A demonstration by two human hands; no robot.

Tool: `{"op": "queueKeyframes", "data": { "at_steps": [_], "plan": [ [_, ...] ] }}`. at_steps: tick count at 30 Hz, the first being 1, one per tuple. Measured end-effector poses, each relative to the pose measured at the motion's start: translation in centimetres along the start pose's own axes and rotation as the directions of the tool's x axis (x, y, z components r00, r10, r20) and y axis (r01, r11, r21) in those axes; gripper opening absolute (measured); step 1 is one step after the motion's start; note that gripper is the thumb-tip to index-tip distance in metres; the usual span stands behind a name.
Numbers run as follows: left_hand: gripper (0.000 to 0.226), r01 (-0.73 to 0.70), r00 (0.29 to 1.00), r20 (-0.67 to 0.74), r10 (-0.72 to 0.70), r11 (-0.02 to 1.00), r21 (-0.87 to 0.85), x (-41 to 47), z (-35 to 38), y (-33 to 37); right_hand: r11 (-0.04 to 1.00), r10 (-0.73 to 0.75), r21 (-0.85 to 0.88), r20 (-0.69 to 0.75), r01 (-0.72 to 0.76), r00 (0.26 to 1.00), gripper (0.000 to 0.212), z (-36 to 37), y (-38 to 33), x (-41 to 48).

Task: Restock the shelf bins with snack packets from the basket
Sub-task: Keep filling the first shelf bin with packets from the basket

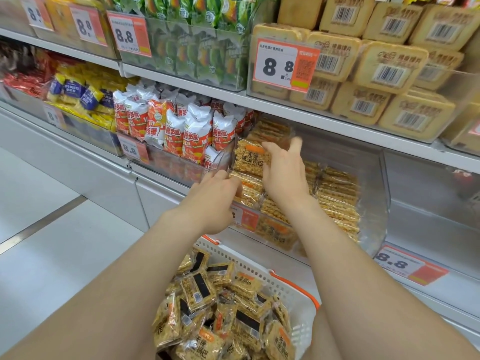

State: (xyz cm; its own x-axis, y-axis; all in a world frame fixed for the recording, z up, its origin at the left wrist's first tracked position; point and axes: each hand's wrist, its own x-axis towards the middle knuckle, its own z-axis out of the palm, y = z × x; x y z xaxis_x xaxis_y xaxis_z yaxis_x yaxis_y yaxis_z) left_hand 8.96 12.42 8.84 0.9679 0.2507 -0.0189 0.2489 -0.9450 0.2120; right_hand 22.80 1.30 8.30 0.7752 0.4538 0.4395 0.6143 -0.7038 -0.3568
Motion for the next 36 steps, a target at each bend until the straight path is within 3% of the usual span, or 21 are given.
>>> {"op": "queueKeyframes", "data": {
  "at_steps": [4,7,12,14,16,19,24,26,31,36],
  "plan": [
    [0.048,-0.017,0.999,-0.029,0.017,1.000,-0.002,0.0,0.1,-0.4,1.000,-0.024,-0.017,-0.055,0.023,0.998,0.058,-0.4,-0.4,-0.5],
    [0.044,-0.024,0.996,-0.091,0.024,1.000,0.006,-0.1,0.2,-0.7,0.994,-0.106,0.003,-0.109,0.106,0.988,0.042,-1.3,-1.4,-1.1],
    [0.020,-0.025,0.954,-0.300,0.015,0.999,-0.031,-1.1,-0.4,-1.4,0.974,-0.159,0.161,0.004,0.156,0.987,0.015,-2.7,-3.4,-3.7],
    [0.017,-0.013,0.961,-0.275,-0.013,0.996,-0.094,-2.1,-0.7,-2.0,0.967,-0.174,0.203,0.088,0.154,0.981,0.013,-3.3,-4.1,-5.0],
    [0.015,0.051,0.990,-0.125,-0.062,0.995,-0.088,-3.2,-0.6,-2.7,0.960,-0.238,0.196,0.182,0.202,0.954,0.015,-3.6,-4.7,-6.2],
    [0.010,0.102,0.984,0.141,-0.112,0.992,0.077,-4.9,0.6,-3.8,0.945,-0.326,0.125,0.396,0.301,0.858,0.017,-3.2,-5.7,-8.0],
    [0.018,0.109,0.872,0.431,-0.231,0.951,0.291,-7.1,3.6,-5.3,0.890,-0.337,0.024,0.709,0.456,0.620,0.016,-1.6,-7.7,-10.5],
    [0.005,0.100,0.835,0.475,-0.277,0.926,0.364,-7.9,4.8,-5.6,0.865,-0.307,-0.006,0.785,0.502,0.538,0.013,-1.0,-8.6,-11.5],
    [0.011,0.086,0.756,0.549,-0.358,0.885,0.459,-9.6,7.5,-6.6,0.838,-0.251,-0.003,0.886,0.545,0.391,0.030,1.4,-10.8,-13.2],
    [0.018,0.070,0.751,0.567,-0.338,0.895,0.441,-11.2,10.9,-8.3,0.819,-0.304,0.092,0.907,0.567,0.292,0.011,3.0,-12.8,-13.8]
  ]
}}
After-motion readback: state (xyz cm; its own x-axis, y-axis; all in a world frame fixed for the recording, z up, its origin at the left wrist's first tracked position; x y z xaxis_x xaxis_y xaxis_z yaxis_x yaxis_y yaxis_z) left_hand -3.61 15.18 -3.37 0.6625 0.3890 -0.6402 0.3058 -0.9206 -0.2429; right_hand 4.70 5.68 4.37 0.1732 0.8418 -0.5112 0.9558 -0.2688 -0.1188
